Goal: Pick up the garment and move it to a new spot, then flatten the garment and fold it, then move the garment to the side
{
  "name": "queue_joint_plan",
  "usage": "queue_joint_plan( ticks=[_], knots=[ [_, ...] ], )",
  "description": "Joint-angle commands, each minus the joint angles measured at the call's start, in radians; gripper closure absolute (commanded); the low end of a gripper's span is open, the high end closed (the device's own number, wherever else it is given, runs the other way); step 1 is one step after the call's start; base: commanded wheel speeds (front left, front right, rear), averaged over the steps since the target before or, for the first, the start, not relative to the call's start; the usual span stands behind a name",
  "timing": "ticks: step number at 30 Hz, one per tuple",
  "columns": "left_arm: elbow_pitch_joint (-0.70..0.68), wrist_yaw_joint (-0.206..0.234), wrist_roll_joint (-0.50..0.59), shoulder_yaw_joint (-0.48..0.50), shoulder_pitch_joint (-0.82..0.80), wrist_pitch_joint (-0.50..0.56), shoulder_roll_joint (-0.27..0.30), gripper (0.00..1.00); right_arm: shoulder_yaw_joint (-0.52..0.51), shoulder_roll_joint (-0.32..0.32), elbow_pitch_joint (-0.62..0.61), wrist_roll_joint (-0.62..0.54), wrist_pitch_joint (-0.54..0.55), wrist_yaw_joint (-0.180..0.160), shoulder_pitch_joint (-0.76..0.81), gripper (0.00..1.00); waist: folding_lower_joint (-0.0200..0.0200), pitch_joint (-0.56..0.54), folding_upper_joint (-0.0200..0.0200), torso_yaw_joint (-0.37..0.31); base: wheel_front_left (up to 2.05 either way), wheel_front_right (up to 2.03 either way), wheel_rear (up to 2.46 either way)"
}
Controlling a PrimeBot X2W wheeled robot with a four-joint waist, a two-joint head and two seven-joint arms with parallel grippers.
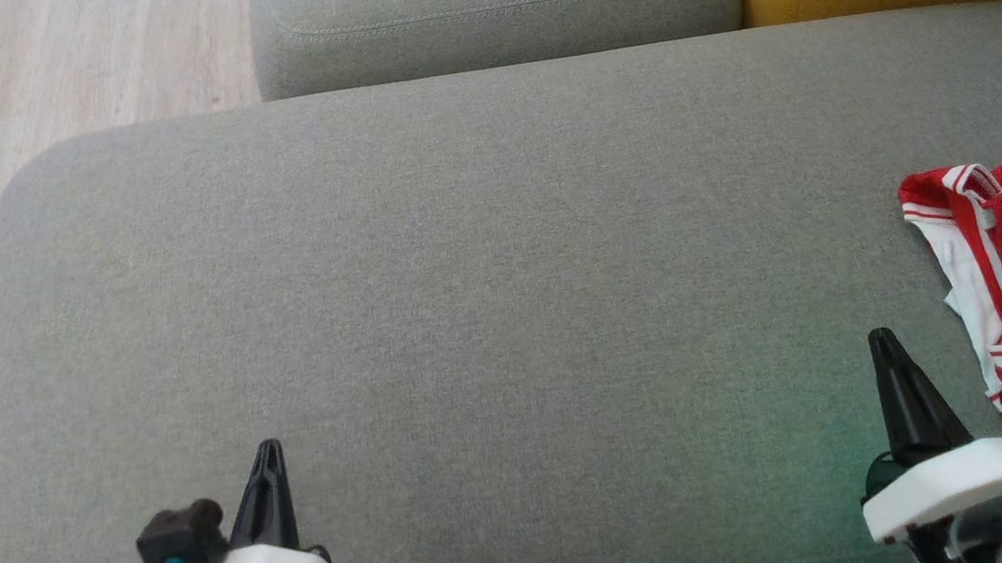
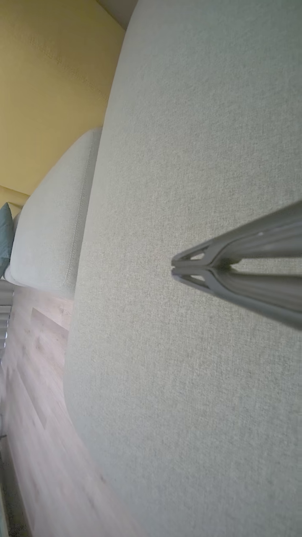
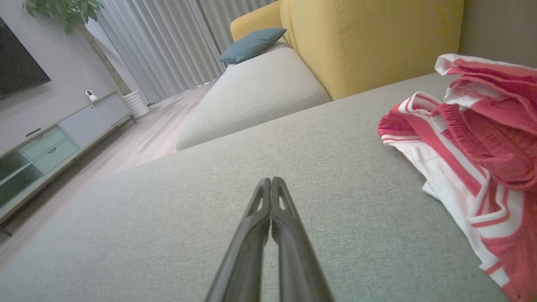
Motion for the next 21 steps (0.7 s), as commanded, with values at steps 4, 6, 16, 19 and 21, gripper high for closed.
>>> queue_joint_plan(
  ticks=[4, 6, 16, 19, 21],
  knots=[
    [-0.024, -0.018, -0.061, 0.034, -0.049, 0.010, 0.002, 1.00, -0.004, -0.012, -0.021, 0.063, 0.002, 0.001, -0.050, 1.00, 0.0000, -0.001, -0.0001, 0.000, 0.00, 0.00, 0.00],
    [-0.023, -0.024, -0.085, 0.039, -0.052, 0.015, 0.001, 1.00, -0.005, -0.013, -0.016, 0.087, 0.003, 0.001, -0.053, 1.00, 0.0000, -0.001, -0.0001, 0.000, 0.00, 0.00, 0.00],
    [-0.016, -0.054, -0.206, 0.068, -0.063, 0.040, -0.002, 1.00, -0.007, -0.016, 0.005, 0.207, 0.006, 0.002, -0.069, 1.00, 0.0000, -0.002, -0.0001, -0.001, 0.00, 0.00, 0.00],
    [-0.016, -0.063, -0.241, 0.077, -0.067, 0.047, -0.003, 1.00, -0.008, -0.017, 0.011, 0.243, 0.007, 0.002, -0.074, 1.00, 0.0000, -0.003, -0.0001, -0.001, 0.00, 0.00, 0.00],
    [-0.015, -0.069, -0.265, 0.083, -0.069, 0.052, -0.004, 1.00, -0.009, -0.018, 0.015, 0.267, 0.008, 0.002, -0.077, 1.00, 0.0000, -0.003, -0.0001, -0.001, 0.00, 0.00, 0.00]
  ],
)
